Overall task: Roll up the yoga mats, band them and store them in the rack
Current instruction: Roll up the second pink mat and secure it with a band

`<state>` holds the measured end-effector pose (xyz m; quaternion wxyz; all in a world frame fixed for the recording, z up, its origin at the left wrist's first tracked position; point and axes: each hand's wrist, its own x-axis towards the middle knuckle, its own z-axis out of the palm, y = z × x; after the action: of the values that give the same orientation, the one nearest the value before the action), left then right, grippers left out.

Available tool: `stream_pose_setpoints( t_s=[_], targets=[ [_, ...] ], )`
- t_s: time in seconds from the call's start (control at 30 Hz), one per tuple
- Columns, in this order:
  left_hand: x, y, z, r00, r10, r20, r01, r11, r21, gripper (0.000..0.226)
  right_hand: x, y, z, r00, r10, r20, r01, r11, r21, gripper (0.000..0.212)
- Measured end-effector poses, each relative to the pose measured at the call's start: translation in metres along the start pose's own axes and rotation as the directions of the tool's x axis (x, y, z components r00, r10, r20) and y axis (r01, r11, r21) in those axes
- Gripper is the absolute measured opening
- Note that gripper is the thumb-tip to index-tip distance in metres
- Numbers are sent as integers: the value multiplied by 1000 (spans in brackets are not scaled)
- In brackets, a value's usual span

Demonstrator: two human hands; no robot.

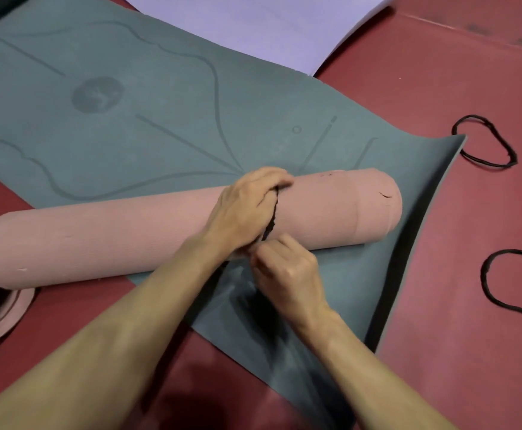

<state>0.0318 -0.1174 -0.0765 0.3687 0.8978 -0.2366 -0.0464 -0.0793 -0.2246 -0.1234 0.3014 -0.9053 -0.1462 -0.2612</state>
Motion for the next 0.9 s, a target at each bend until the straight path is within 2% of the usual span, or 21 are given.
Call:
stream_pose_setpoints(
  t_s=[0.03, 0.13, 0.2, 0.3, 0.37, 0.4, 0.5, 0.57, 0.67, 0.73, 0.8, 0.87, 0.9],
  targets=[
    [-1, -1, -1, 998, 39, 44, -40, 998, 43, 47, -2, 2, 0, 999, -36, 15, 37, 999, -6, 30],
    [-4, -2, 5, 984, 111, 136, -152, 930, 335, 59, -8, 2, -7, 989, -114, 91, 113, 994, 7, 25],
    [-2, -6, 14, 992, 116, 49, -125, 892, 434, 56, -6, 4, -13, 994, -53, 100, 52, 999, 15, 19],
    [0, -16, 14, 971, 113, -213, -10, 903, 430, 39, -5, 12, -25, 995, 48, 91, -47, 999, -8, 13],
    [-2, -27, 3, 939, 120, -324, 39, 895, 444, 44, -7, 17, -26, 992, 78, 100, -73, 996, -51, 14],
    [-5, -31, -3, 934, 131, -331, 29, 899, 438, 45, -8, 18, -25, 990, 88, 107, -81, 994, -67, 17],
    [-10, -25, -11, 952, 250, -175, -174, 916, 362, 42, -13, 24, -22, 988, 110, 111, -104, 993, -55, 28],
    [-8, -14, -8, 965, 263, 9, -250, 902, 353, 55, -20, 24, -21, 987, 115, 113, -114, 993, -17, 28],
    [6, -3, -8, 960, -12, 280, -133, 859, 494, 92, -32, 24, -20, 968, 220, 124, -227, 973, 42, 19],
    [10, -4, -12, 934, -163, 317, -28, 853, 522, 109, -37, 29, -19, 937, 323, 131, -326, 946, -1, 18],
    [8, -8, -19, 929, -215, 300, 32, 857, 515, 118, -39, 35, -19, 918, 373, 133, -366, 928, -74, 17],
    [1, -14, -23, 954, -186, 234, 38, 852, 521, 110, -35, 37, -21, 936, 338, 101, -325, 937, -125, 14],
    [-5, -15, -22, 982, -104, 159, 5, 853, 522, 97, -31, 36, -21, 953, 295, 68, -284, 949, -139, 13]
  ],
)
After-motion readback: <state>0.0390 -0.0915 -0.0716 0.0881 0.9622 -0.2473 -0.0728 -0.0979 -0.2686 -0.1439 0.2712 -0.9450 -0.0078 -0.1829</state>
